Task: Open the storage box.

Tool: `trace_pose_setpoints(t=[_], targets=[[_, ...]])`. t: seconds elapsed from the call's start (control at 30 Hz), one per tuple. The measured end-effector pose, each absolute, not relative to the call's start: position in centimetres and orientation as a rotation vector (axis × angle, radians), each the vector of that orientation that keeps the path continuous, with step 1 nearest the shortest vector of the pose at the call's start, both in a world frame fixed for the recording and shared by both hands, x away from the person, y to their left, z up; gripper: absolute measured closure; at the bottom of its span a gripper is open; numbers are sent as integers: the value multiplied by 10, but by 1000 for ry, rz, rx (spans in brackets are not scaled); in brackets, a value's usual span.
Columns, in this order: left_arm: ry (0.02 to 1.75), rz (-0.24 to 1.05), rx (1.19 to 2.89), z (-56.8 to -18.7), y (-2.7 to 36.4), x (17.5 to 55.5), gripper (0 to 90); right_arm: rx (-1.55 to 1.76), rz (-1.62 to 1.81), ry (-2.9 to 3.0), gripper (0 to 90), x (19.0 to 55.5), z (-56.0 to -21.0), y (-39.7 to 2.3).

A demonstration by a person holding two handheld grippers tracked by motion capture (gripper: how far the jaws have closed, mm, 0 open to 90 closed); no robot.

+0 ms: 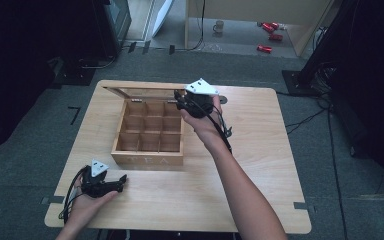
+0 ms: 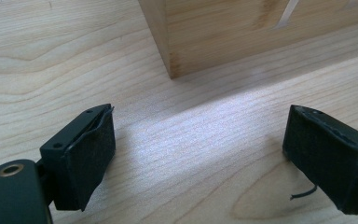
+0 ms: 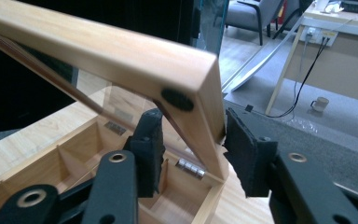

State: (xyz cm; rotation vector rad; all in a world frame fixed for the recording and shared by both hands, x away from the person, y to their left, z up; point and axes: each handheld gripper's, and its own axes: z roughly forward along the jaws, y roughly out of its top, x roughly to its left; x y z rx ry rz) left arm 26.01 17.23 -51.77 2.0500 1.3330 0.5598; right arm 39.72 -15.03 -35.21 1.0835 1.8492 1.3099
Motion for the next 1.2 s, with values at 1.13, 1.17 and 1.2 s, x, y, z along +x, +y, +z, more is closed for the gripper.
trace_pose_setpoints(t=[1.13, 1.17, 1.2], targets=[[1331, 554, 2041, -518, 173, 260, 99, 1311, 1298, 1769, 666, 503, -326, -148], [1331, 554, 2041, -518, 173, 260, 99, 1317, 1299, 1769, 666, 505, -326, -149], [1331, 554, 2040, -518, 173, 260, 99, 1323, 1298, 1767, 666, 508, -326, -149]])
